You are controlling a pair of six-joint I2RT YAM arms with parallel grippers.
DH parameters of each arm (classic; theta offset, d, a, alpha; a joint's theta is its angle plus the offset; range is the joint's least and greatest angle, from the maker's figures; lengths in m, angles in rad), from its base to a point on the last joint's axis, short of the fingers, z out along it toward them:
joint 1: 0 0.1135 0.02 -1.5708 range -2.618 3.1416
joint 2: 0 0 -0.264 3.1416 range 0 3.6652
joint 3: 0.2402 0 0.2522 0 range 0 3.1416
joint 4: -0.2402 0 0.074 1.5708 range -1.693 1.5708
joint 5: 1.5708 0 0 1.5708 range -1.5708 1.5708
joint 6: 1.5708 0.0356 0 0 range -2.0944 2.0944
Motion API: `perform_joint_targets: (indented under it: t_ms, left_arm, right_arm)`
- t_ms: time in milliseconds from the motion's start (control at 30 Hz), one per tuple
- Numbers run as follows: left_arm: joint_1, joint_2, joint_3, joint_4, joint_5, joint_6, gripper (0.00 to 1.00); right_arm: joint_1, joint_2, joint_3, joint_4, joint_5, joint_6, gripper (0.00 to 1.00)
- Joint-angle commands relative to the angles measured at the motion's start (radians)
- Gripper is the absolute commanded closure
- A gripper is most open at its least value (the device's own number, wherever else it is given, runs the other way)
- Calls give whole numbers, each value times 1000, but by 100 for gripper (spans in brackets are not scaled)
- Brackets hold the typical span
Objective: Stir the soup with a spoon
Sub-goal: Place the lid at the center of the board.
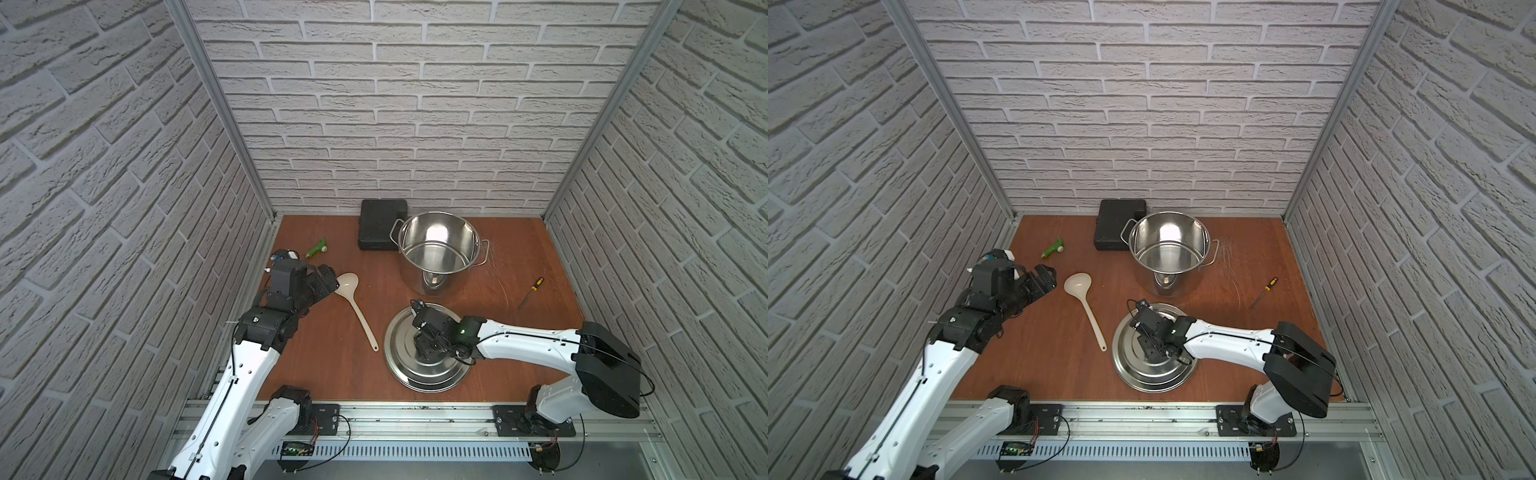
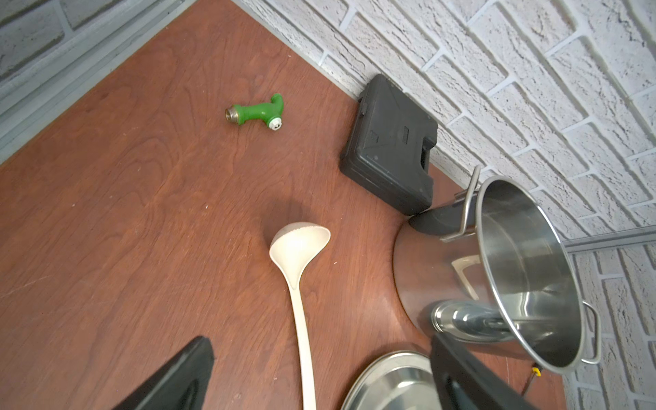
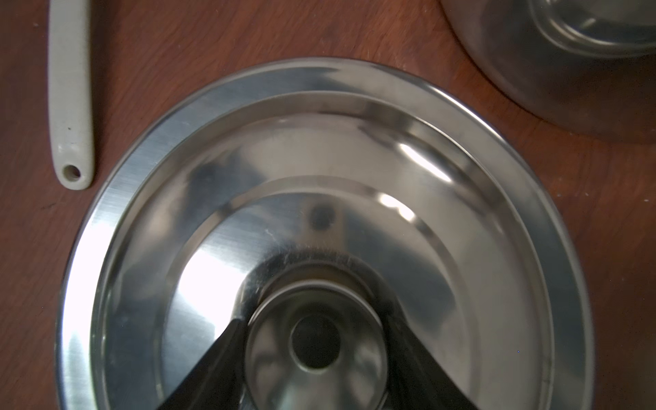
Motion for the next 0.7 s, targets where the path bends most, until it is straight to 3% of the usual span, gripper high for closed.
perform_joint_targets:
  t_ms: [0,367,667]
  left_arm:
    - [2,-16,-35,4,19,-33,2]
    - [-54,108,-73,-8,50,-87,2]
    - [-122,263,-102,3,42,-162,5]
  right_arm:
    - [5,-2,-19,112,-4,10,97]
    - [4,36,-61,113,-77,25,96]
    - [3,-11,-70,78,-61,22,21]
